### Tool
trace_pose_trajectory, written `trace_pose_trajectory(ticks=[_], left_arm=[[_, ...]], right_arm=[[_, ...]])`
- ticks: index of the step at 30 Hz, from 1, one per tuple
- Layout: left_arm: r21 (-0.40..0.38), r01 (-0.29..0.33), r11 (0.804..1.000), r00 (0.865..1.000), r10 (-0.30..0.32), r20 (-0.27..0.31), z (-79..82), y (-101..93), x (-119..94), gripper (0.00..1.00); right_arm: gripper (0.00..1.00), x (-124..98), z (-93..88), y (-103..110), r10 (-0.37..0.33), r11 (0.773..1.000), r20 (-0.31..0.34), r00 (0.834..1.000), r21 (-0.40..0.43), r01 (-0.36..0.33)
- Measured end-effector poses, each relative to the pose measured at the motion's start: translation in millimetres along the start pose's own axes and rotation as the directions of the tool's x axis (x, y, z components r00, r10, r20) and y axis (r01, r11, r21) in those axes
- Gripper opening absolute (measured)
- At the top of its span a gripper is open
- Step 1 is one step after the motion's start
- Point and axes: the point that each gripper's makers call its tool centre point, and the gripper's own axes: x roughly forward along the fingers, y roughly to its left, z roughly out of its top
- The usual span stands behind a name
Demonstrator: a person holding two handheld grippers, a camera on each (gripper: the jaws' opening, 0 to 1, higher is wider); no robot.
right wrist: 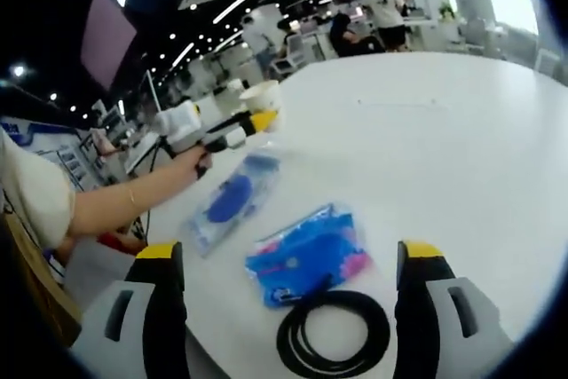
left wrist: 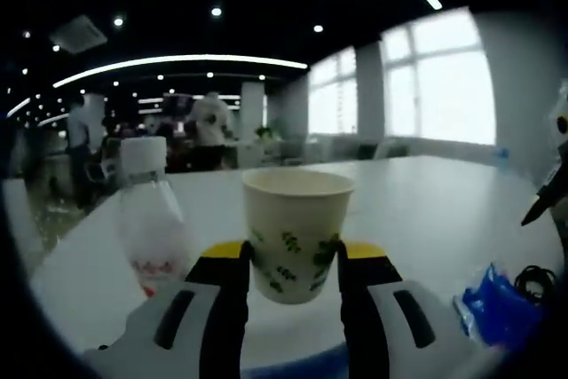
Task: Arrange the tabletop items into an orderly group along one side of the table until the central work area is clear of visible clutter.
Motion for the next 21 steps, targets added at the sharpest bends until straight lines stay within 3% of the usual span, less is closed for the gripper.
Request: trace_pose_trajectory(ticks=[21], left_arm=[[-0.026,-0.042,0.999,0.997,0.041,-0.058,-36.7,13.1,16,0.36]], right_arm=[[0.97,12,-13.7,-11,-0.011,1.000,-0.046,0.999,0.027,0.012]])
